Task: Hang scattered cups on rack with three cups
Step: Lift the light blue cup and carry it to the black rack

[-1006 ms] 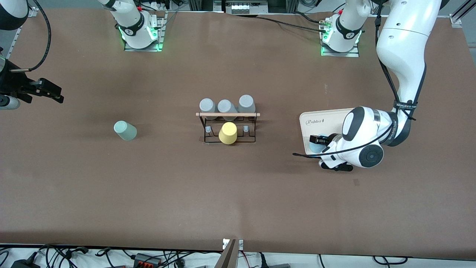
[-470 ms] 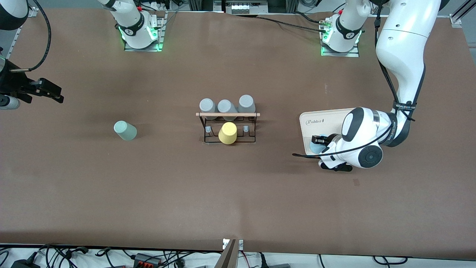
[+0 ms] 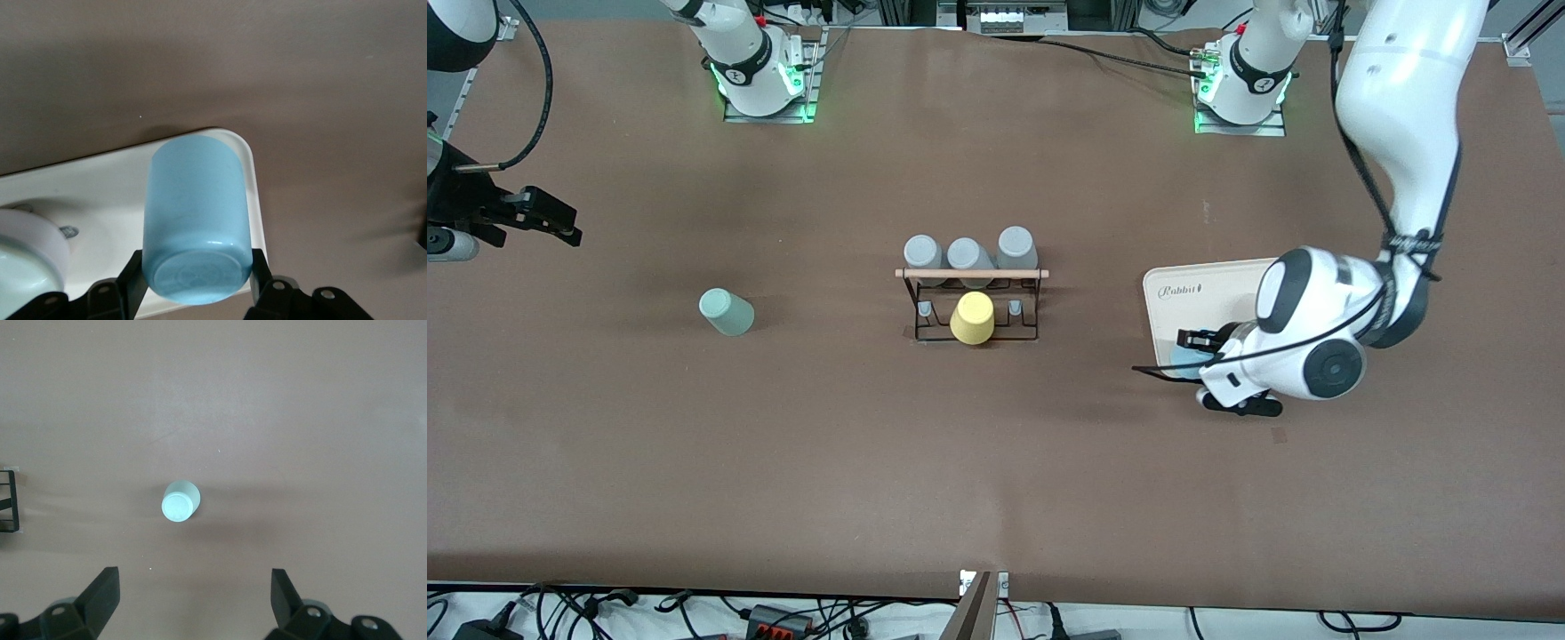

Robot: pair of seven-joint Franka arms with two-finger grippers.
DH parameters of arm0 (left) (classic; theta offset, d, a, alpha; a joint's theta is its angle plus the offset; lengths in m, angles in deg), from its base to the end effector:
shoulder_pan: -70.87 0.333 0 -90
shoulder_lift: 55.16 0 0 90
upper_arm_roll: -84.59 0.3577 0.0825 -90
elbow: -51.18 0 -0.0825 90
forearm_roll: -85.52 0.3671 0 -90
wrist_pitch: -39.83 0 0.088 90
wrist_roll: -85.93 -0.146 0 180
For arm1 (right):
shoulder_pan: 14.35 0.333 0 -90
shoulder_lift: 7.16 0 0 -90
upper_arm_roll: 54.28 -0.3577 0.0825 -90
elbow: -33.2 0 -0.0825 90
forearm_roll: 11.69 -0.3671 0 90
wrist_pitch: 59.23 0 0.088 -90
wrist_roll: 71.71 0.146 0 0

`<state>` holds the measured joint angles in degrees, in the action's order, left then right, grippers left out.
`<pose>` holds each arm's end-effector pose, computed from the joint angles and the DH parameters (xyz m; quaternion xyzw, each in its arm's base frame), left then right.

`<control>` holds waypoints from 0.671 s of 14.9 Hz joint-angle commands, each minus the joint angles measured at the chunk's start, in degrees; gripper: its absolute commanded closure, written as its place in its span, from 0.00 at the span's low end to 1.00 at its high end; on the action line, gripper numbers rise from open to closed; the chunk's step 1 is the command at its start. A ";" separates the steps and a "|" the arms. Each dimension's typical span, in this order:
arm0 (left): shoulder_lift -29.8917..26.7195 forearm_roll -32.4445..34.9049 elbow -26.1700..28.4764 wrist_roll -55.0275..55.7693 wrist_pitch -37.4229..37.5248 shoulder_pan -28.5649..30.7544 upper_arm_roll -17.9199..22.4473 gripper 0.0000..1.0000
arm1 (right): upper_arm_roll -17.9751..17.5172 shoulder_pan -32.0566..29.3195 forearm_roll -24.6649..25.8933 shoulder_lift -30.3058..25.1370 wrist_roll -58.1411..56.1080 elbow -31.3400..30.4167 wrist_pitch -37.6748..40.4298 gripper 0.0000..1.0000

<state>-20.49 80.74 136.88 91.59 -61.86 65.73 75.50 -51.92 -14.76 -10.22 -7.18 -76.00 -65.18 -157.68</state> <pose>0.6478 -0.1586 0.3047 0.9823 -0.0522 -0.1710 0.0568 0.5450 -0.0297 0.5732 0.9998 0.0151 0.0000 0.0127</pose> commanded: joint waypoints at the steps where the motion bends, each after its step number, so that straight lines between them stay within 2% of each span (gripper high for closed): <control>1: -7.23 -0.49 0.70 -0.65 3.86 -0.57 -2.42 0.78 | -0.16 -0.03 -0.15 -0.15 -0.81 0.38 0.54 0.00; 4: -11.02 -1.28 -0.96 0.23 4.13 -0.66 -5.23 0.80 | -0.16 -0.12 -0.58 -0.07 -0.28 0.30 0.72 0.00; 6: -10.24 -1.02 -6.93 2.06 4.39 -1.36 -7.52 0.88 | -0.16 -0.12 -0.50 0.20 -0.28 0.30 0.28 0.00; 10: -6.65 -4.96 -10.01 11.63 3.69 -4.52 -7.97 0.90 | -0.16 0.06 -0.24 0.29 -0.28 0.30 0.28 0.00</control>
<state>-30.97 78.11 131.02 99.13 -58.38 62.79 67.89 -51.94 -14.75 -10.23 -6.84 -76.00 -65.18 -157.64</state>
